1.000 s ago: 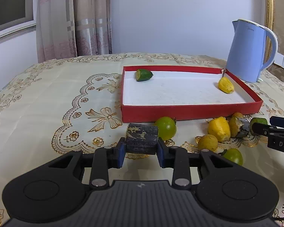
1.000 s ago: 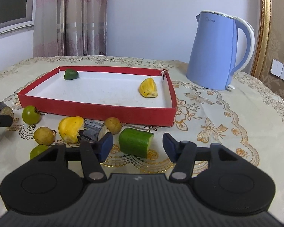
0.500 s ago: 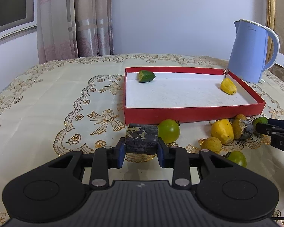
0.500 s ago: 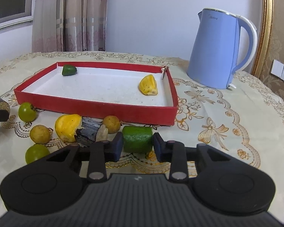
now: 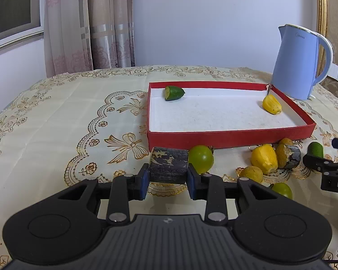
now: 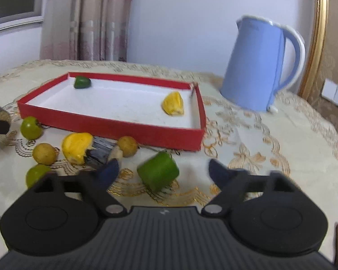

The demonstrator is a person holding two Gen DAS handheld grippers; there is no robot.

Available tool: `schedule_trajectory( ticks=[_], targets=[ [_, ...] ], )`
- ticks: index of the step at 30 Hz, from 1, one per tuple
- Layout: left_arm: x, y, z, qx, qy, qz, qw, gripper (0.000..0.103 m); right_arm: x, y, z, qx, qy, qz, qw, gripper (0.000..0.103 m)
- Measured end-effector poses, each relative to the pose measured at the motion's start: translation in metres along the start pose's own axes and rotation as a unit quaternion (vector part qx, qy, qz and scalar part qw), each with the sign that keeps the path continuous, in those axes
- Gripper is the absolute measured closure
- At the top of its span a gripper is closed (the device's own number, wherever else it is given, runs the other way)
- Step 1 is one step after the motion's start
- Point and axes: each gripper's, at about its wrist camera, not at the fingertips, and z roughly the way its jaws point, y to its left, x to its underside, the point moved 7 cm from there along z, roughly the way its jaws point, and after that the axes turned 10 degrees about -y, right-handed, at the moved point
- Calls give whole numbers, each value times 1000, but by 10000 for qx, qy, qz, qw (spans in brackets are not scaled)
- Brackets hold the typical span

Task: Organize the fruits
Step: 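Close the right gripper on the green cucumber segment while the left gripper holds the log piece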

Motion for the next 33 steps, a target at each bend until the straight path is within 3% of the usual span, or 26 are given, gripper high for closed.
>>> schedule_trajectory(
  ticks=[8,10,14,17,18,23,24,26,33],
  targets=[
    [-1,-5,-3,68,-35,70,9999,70,-2,-7,12,-602,279,-10,9978,23],
    [-2,-6,-3,68,-48,88,9999,70,0,-10,13,-795,416,-122,9959,29],
    [-2,-6,-2,57,-47,71,9999,70,8,-12,22,-1182,690,-225,9903,51],
    [-2,-7,-2,57,-38,86,9999,70,8,-15,29,-1433,747,-117,9868,55],
    [-2,-8,-2,63,-37,99,9999,70,8,-16,29,-1430,739,-119,9869,60],
    [-3,-11,-2,84,-47,148,9998,70,8,-18,33,-1602,697,-142,9845,59],
    [-3,-12,-2,90,-49,155,9998,70,8,-17,33,-1682,696,-111,9832,64],
    [-4,-13,-2,95,-49,164,9998,70,7,-19,33,-1568,705,-129,9850,70],
    [-5,-15,-1,101,-52,216,9997,70,7,-25,22,-1321,601,120,9893,70]
  ],
)
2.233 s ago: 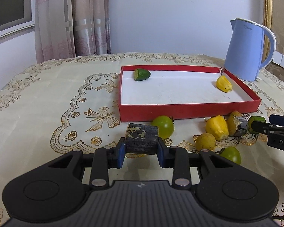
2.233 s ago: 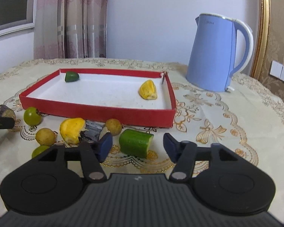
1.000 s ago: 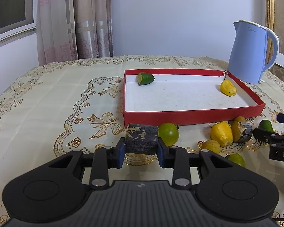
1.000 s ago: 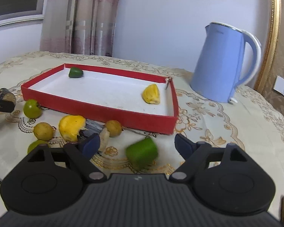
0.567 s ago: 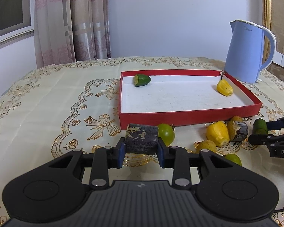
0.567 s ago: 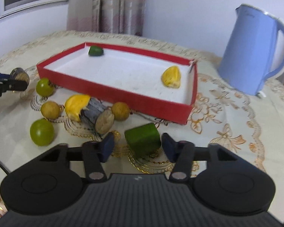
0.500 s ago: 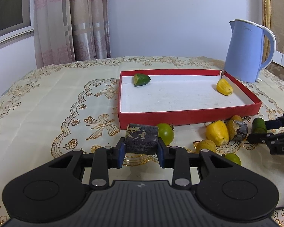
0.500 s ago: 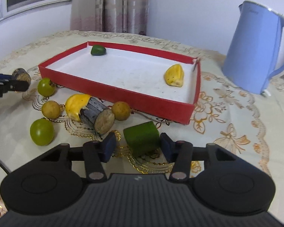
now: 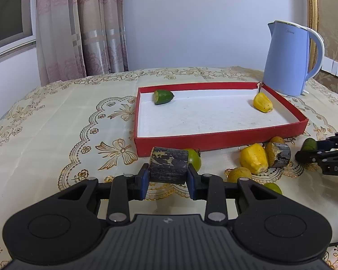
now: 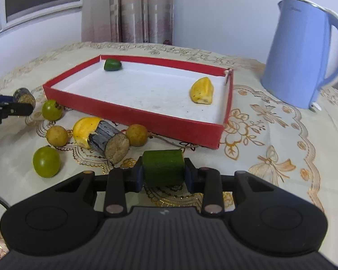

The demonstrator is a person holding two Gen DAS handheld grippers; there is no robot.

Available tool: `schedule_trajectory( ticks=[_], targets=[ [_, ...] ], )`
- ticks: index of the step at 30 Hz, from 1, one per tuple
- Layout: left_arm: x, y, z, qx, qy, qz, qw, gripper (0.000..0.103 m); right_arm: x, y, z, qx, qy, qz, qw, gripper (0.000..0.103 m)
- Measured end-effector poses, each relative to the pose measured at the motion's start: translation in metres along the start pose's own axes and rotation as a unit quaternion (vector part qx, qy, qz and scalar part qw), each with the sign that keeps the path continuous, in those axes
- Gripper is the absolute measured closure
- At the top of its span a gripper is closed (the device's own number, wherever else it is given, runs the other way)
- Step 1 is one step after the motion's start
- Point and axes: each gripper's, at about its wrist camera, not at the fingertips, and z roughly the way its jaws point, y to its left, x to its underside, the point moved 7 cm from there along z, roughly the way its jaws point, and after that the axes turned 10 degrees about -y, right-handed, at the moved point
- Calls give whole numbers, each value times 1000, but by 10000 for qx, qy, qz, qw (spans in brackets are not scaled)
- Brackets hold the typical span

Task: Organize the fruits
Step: 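Lift the log piece and cucumber segment with both grippers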

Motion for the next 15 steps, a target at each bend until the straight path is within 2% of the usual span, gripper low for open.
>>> schedule_trajectory(
  ticks=[8,15],
  targets=[
    [-2,1,2,-40,10,-10,10000,70,-3,7,-20,16,-241,57,9997,70],
    [-18,-4,6,-113,-132,90,9998,70,-8,14,-36,11,-475,135,9988,70]
  ],
)
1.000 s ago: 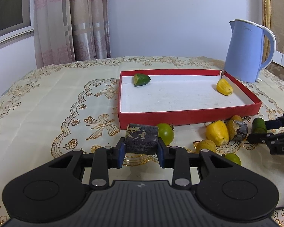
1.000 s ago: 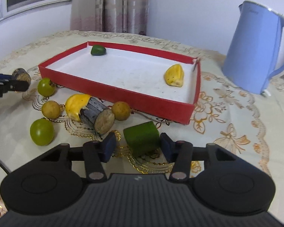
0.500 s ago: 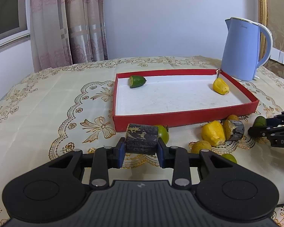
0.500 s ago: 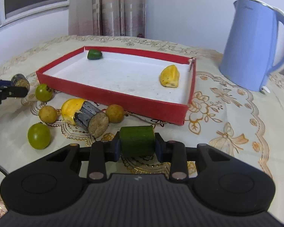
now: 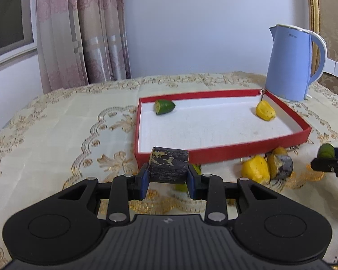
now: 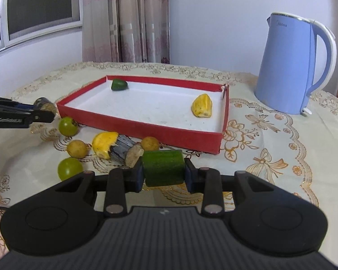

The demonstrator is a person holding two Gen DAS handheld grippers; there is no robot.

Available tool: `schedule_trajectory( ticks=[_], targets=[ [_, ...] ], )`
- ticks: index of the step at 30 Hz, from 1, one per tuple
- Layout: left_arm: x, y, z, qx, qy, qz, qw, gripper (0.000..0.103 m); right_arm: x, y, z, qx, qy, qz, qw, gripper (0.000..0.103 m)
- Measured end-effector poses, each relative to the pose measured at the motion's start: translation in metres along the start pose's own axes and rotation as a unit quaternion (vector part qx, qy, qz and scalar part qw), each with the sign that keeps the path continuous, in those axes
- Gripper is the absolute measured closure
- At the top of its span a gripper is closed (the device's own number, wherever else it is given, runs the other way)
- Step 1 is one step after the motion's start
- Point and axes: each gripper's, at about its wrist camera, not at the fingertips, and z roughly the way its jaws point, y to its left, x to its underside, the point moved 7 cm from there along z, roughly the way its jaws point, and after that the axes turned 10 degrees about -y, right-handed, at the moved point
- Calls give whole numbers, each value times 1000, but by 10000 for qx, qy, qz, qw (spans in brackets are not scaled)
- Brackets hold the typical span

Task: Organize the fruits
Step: 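Lift the log piece and cucumber segment with both grippers, then carry the log piece into the red tray and open the left gripper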

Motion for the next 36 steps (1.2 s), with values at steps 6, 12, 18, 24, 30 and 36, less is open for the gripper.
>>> schedule_trajectory(
  ticks=[6,12,18,24,30,36],
  targets=[
    [-13,-5,11,-54,-64,22,10000,70,-5,5,-9,-27,-131,42,9999,70],
    [-24,-7,27,-164,-62,27,9998,70,-10,11,-16,-66,-245,18,9997,70],
    [-33,-7,45,-327,-55,79,9994,70,-13,13,-19,-81,-318,36,9995,70],
    [-42,-10,69,-469,0,194,9987,70,-15,13,-20,-75,-345,18,9994,70],
    [-45,-12,97,-518,179,262,9982,70,-17,12,-20,-77,-370,36,9993,70],
    [-49,-17,118,-551,274,314,9976,70,-18,9,-17,-61,-364,61,9993,70]
  ],
)
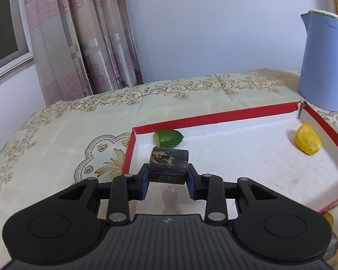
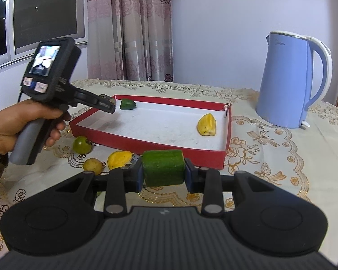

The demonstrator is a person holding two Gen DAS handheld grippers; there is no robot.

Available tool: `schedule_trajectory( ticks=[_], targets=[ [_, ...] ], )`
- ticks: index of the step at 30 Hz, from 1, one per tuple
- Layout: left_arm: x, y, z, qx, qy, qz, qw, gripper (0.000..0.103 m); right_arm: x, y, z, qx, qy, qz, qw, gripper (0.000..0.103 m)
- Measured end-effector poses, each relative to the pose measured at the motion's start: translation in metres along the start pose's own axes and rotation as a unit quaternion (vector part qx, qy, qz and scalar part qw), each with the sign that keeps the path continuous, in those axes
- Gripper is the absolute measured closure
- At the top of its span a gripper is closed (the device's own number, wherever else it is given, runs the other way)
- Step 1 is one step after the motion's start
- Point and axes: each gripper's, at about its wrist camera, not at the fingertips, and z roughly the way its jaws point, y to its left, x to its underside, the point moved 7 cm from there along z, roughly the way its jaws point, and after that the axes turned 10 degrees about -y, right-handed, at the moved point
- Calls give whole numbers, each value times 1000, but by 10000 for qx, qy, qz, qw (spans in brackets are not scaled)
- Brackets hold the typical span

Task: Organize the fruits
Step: 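Carry the log piece into the red tray and open the left gripper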

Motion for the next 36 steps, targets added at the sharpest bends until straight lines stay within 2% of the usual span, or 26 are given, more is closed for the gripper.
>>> schedule_trajectory(
  ticks=[10,23,24,25,26,28,36],
  targets=[
    [-5,-12,33,29,225,7,9997,70,1,-3,3,2,27,37,10000,70],
    [-15,-19,56,27,316,-72,9995,69,1,-2,7,4,40,35,10000,70],
    [-15,-18,56,23,312,-77,9995,68,1,-2,7,10,40,35,10000,70],
    [-15,-17,54,-6,286,-87,9996,59,1,-2,7,8,39,39,10000,70],
    [-16,-16,52,-35,237,-91,9997,45,1,-2,7,1,39,39,10000,70],
    [-19,-13,45,-102,86,-83,9999,28,0,-1,8,2,34,28,10000,70],
    [-21,5,8,-157,-213,-104,9996,27,-10,6,16,-55,-19,-89,9999,70]
  ],
)
